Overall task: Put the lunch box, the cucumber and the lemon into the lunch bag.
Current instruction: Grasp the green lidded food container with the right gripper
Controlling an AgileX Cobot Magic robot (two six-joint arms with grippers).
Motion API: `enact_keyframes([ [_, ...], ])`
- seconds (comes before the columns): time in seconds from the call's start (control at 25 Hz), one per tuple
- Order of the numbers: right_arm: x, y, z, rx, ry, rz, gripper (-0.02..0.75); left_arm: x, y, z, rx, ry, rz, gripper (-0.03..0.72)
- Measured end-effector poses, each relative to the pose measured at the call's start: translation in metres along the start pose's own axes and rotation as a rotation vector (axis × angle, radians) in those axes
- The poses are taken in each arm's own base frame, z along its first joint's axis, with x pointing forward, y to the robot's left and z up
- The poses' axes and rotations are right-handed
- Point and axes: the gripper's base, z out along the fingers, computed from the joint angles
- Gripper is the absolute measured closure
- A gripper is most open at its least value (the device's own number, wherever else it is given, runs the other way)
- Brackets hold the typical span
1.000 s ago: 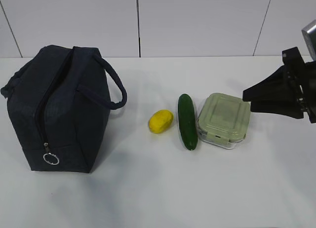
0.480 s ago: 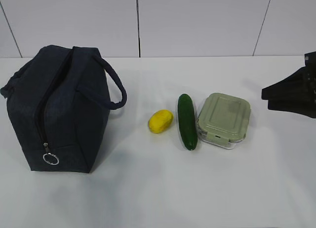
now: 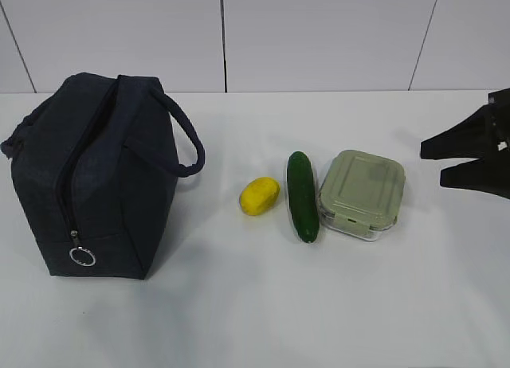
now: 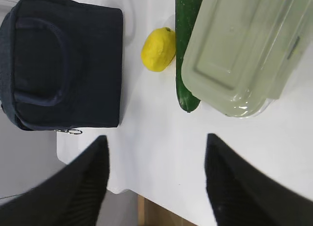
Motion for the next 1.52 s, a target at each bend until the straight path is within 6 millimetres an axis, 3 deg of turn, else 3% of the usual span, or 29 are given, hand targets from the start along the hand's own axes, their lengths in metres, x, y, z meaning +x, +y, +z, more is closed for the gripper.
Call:
enact_keyframes([
  [0.12,0.0,0.0,0.0,0.003,-0.003,0.0,0.183,0.0,0.0,0.0,0.0,0.0,0.0,0.449],
  [0.2,0.0,0.0,0.0,0.003,-0.003,0.0,0.167,0.0,0.0,0.0,0.0,0.0,0.0,0.449],
  [0.48,-0.001,-0.002,0.001,-0.001,-0.002,0.002,0.166,0.0,0.0,0.0,0.0,0.0,0.0,0.449],
  [0.76,-0.002,-0.038,0.028,-0.026,0.042,0.124,0.166,0.0,0.0,0.0,0.0,0.0,0.0,0.449],
  [1.04,-0.003,-0.062,0.048,-0.081,0.035,0.118,0.165,0.0,0.0,0.0,0.0,0.0,0.0,0.449],
  [1.52,-0.007,-0.076,0.055,-0.053,-0.027,0.091,0.165,0.0,0.0,0.0,0.0,0.0,0.0,0.449],
])
